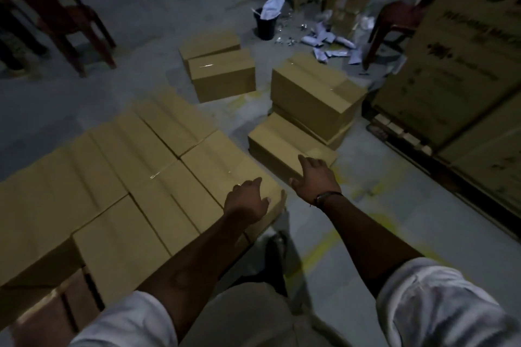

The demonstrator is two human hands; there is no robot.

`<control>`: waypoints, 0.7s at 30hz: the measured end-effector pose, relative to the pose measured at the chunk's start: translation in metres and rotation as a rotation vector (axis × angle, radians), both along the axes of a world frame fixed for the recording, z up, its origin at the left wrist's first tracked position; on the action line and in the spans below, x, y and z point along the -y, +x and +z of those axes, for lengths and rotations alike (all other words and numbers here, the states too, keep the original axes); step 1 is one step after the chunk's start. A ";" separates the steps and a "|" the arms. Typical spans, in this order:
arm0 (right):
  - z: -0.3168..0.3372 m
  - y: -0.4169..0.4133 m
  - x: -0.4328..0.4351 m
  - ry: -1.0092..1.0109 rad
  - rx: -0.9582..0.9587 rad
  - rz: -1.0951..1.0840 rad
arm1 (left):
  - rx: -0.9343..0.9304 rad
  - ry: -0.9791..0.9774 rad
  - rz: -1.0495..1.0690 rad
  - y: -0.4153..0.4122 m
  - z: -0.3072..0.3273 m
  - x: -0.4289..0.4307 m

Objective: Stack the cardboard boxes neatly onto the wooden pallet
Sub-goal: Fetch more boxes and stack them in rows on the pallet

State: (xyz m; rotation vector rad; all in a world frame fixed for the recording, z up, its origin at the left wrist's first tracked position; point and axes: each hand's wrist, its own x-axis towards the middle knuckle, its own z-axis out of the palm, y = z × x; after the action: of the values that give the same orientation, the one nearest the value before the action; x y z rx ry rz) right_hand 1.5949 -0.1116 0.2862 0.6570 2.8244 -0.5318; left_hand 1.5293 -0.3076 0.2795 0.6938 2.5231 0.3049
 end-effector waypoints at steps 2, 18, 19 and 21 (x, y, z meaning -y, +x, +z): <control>-0.003 -0.015 -0.027 0.015 -0.001 -0.004 | 0.031 -0.004 -0.020 -0.015 -0.010 -0.027; -0.016 -0.173 -0.234 0.102 0.093 -0.032 | 0.078 0.101 -0.007 -0.194 -0.031 -0.262; -0.016 -0.182 -0.243 0.097 0.094 -0.041 | 0.083 0.118 -0.002 -0.204 -0.027 -0.271; -0.016 -0.199 -0.259 0.082 0.098 -0.045 | 0.103 0.113 0.008 -0.223 -0.027 -0.287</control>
State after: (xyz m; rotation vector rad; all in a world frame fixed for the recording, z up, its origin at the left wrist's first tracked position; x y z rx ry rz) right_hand 1.3955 0.1472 0.2697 0.7421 2.7579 -0.3814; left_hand 1.3061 -0.0208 0.2528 0.6932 2.4264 0.4774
